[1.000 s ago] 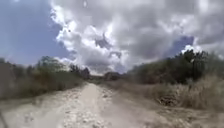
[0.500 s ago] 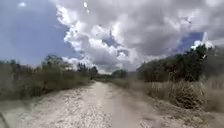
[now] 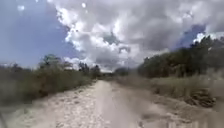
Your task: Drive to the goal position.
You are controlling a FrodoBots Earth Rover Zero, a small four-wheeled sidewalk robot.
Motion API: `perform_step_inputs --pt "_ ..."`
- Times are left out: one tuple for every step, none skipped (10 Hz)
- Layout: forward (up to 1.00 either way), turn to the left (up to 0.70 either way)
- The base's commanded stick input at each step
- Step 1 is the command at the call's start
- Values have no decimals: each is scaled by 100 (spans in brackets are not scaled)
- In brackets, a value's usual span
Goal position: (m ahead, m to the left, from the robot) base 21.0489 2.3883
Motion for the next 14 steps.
perform_step_inputs --pt "85 0" --pt "85 0" --pt "85 0" --pt "85 0" --pt "85 0" --pt "85 0" --pt "85 0" --pt "85 0" --pt "85 0" --pt "85 0" --pt "85 0" --pt "85 0" --pt "85 -2" --pt "85 -32"
